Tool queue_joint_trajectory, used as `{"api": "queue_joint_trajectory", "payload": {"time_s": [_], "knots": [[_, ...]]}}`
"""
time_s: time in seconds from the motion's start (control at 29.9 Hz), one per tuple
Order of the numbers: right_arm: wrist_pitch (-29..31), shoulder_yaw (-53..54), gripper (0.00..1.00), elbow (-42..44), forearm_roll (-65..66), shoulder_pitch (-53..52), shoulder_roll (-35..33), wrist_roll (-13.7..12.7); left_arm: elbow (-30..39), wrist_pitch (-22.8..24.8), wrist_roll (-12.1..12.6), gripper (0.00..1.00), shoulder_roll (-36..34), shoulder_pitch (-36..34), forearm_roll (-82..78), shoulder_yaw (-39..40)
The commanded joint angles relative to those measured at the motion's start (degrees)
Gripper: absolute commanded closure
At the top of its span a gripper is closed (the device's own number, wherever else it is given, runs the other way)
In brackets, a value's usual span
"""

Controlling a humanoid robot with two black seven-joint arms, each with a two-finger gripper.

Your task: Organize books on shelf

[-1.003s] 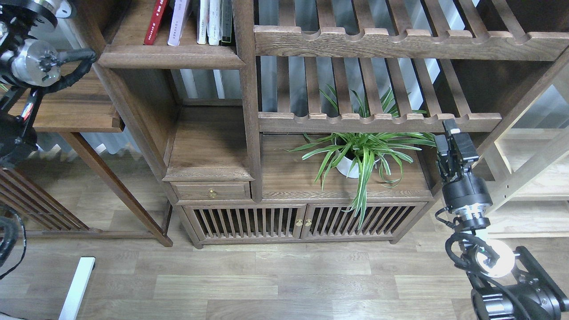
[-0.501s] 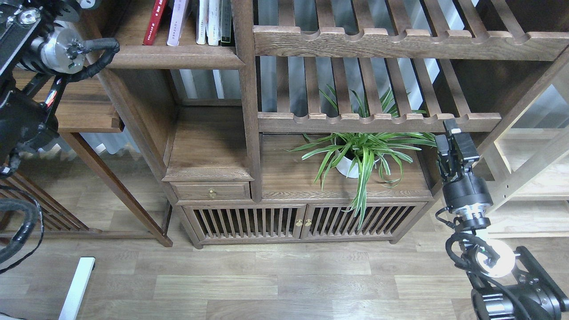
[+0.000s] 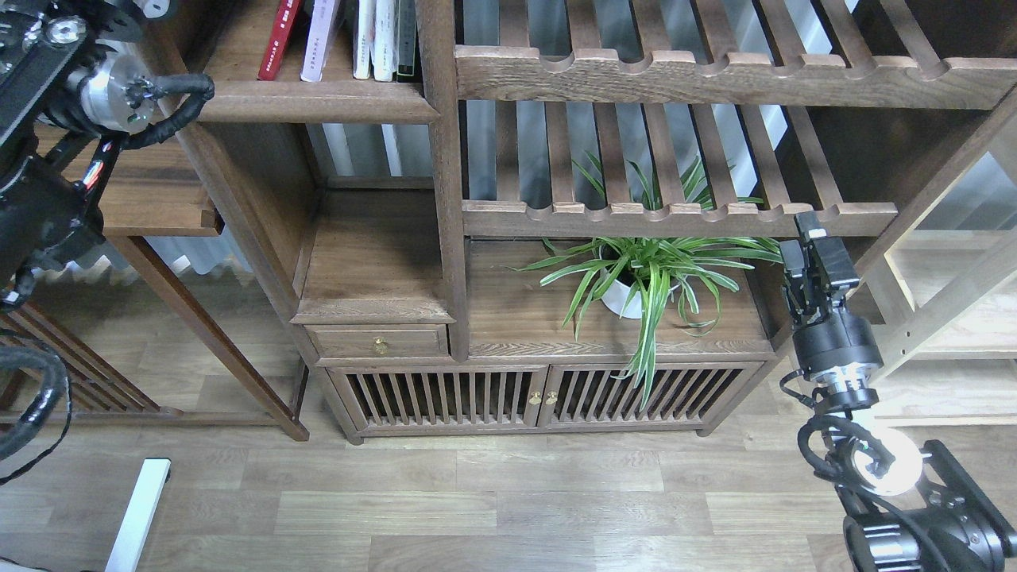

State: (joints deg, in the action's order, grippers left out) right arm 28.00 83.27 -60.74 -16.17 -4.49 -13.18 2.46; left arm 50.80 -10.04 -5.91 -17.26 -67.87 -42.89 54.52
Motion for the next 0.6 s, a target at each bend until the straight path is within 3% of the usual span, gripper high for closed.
{"api": "queue_joint_trajectory", "payload": {"time_s": [0.0, 0.57], "knots": [[0.0, 0.4, 0.3, 0.0, 0.0, 0.0, 0.0, 0.0, -1.9, 0.0, -1.2, 0.91, 1.2, -0.8, 0.3, -1.2], [0.0, 0.8, 0.3, 0.0, -0.1, 0.0, -0.1, 0.0, -3.6, 0.0, -6.1, 0.91, 1.7, -0.2, 0.3, -3.6]]}}
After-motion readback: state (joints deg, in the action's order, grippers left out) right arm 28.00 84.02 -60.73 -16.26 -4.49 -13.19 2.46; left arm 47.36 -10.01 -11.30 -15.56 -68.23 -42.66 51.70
